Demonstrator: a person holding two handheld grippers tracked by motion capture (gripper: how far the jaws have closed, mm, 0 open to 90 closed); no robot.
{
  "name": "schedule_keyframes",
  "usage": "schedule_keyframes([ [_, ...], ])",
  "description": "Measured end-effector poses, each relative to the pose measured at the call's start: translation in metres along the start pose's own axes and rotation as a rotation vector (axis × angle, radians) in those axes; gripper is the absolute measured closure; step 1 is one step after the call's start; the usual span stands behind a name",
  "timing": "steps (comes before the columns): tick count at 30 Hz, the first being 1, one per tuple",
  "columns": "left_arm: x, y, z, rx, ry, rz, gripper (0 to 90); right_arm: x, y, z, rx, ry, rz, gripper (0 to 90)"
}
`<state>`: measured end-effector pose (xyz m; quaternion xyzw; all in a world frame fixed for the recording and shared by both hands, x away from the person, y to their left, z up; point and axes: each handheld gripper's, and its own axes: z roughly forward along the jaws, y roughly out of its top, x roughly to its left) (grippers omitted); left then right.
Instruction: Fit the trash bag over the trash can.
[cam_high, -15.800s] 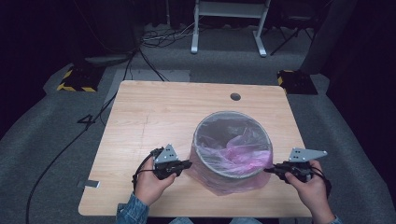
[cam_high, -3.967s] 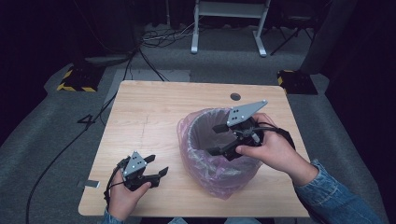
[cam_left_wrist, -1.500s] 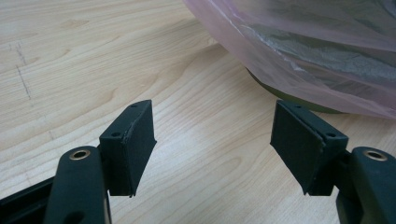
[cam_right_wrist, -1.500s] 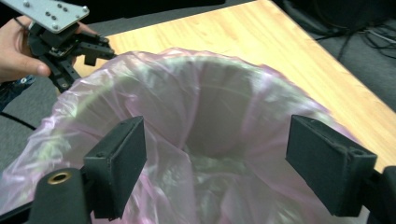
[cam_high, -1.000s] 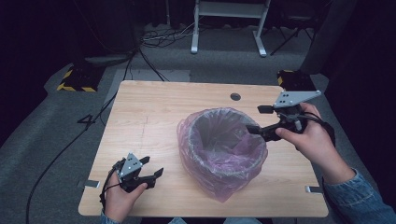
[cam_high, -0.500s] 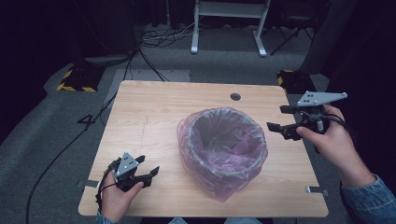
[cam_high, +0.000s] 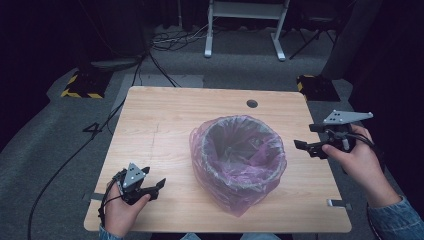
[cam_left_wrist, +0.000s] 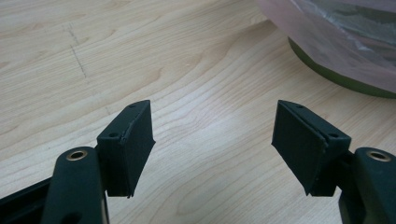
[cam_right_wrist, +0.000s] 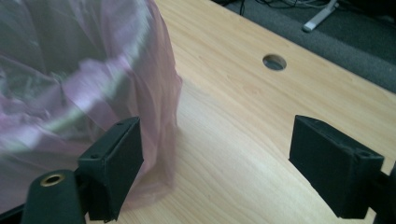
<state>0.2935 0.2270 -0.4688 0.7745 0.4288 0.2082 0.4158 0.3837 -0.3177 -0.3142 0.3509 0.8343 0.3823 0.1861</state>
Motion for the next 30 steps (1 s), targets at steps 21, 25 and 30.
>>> schedule_keyframes([
  [21, 0.006, -0.008, 0.008, 0.045, 0.001, -0.021, 27.4, -0.026, -0.09, 0.042, 0.093, -0.052, 0.102, 17.4],
  [25, 0.008, -0.009, 0.007, 0.044, 0.003, -0.025, 27.4, -0.027, -0.103, 0.048, 0.102, -0.066, 0.11, 16.9],
  [30, 0.014, -0.012, 0.004, 0.045, 0.003, -0.03, 27.3, -0.026, -0.116, 0.054, 0.103, -0.063, 0.113, 16.7],
])
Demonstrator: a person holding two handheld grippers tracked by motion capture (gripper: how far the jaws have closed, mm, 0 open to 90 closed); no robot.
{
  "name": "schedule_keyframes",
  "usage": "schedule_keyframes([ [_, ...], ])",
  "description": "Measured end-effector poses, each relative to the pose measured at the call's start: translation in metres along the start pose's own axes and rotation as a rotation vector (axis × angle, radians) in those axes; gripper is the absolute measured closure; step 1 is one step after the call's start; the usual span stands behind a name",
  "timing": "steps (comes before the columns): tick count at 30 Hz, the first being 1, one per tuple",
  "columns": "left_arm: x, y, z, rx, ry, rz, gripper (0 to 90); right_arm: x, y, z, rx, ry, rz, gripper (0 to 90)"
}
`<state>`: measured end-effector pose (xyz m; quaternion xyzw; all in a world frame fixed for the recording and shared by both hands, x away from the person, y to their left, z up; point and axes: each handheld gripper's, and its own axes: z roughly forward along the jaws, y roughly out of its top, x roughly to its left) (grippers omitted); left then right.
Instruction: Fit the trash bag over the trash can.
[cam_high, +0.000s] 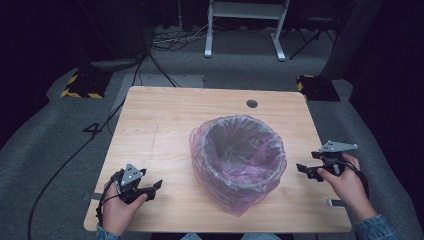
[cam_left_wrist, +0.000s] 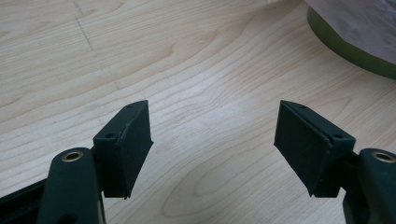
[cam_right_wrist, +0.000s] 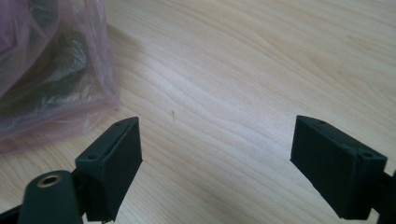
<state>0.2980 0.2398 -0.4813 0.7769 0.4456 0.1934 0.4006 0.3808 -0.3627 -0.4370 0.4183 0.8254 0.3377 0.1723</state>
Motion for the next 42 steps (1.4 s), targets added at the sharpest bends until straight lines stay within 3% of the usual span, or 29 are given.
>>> schedule_keyframes([
  [4, 0.004, -0.003, -0.002, 0.014, 0.014, 0.0, 27.2, 0.002, -0.009, 0.004, 0.005, 0.006, -0.002, 16.5],
  [15, 0.011, -0.009, -0.006, 0.035, -0.005, 0.004, 26.8, 0.013, -0.035, 0.009, 0.011, 0.026, 0.006, 16.3],
  [20, 0.012, -0.012, -0.004, 0.059, -0.029, 0.018, 25.3, 0.017, -0.049, 0.009, 0.009, 0.038, 0.022, 16.1],
  [25, 0.013, -0.016, -0.002, 0.082, -0.026, 0.028, 24.8, 0.021, -0.06, 0.006, 0.011, 0.032, 0.017, 16.2],
  [38, 0.013, -0.023, 0.003, 0.137, -0.036, 0.052, 18.7, 0.033, -0.074, 0.011, 0.015, 0.052, 0.021, 15.5],
  [42, 0.014, -0.025, 0.003, 0.118, -0.039, 0.048, 18.3, 0.034, -0.076, 0.011, 0.0, 0.038, 0.015, 15.1],
])
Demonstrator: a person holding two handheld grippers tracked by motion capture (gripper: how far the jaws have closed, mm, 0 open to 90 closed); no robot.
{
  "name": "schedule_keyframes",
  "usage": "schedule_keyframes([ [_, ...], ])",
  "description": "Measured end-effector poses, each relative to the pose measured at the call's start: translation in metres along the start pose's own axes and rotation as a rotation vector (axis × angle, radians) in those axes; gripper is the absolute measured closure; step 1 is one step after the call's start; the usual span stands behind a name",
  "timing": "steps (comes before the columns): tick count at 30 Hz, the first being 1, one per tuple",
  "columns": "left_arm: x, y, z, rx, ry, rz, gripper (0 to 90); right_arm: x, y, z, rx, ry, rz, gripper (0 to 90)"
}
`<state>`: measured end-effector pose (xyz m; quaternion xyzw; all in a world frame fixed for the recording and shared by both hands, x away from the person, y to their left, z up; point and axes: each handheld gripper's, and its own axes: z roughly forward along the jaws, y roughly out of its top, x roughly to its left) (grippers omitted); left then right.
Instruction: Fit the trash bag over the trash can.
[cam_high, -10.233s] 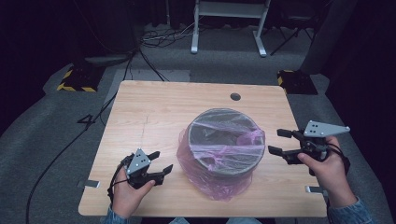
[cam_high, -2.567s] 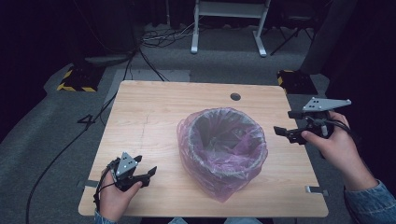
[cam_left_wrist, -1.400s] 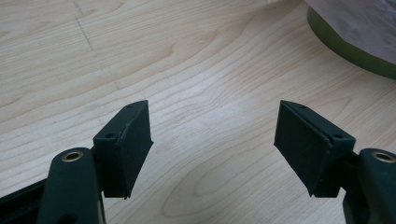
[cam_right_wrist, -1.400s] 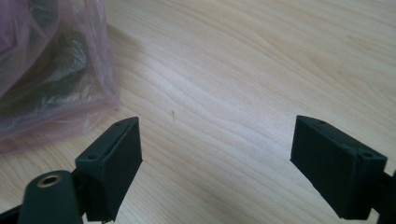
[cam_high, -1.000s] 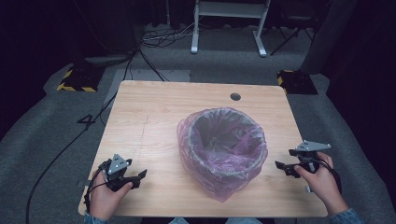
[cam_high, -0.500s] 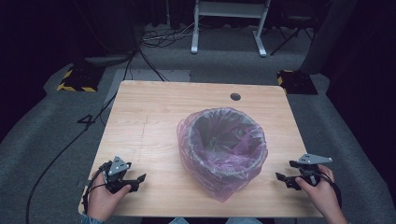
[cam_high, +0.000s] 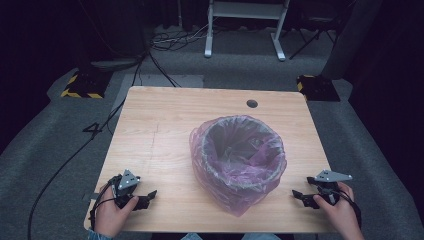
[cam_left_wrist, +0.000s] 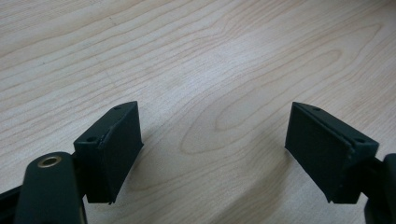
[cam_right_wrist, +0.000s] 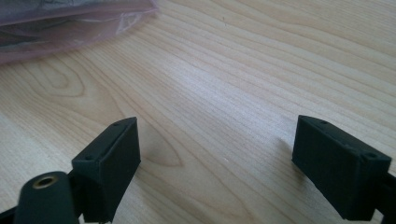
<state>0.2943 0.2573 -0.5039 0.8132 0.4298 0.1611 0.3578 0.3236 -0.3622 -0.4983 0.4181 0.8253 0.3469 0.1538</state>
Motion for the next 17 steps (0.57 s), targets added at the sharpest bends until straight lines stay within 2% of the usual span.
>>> schedule_keyframes([
  [4, -0.0009, -0.0003, 0.0012, -0.005, 0.008, 0.0, 17.7, 0.0016, -0.0048, 0.0037, -0.048, -0.022, -0.024, 13.3],
  [10, -0.0037, 0.0004, 0.0025, 0.006, 0.029, 0.021, 17.0, 0.0016, -0.0051, 0.0039, -0.052, -0.021, -0.023, 13.2],
  [17, -0.0039, 0.0004, 0.0026, 0.006, 0.031, 0.021, 16.6, 0.0017, -0.0052, 0.0039, -0.053, -0.022, -0.025, 13.2],
])
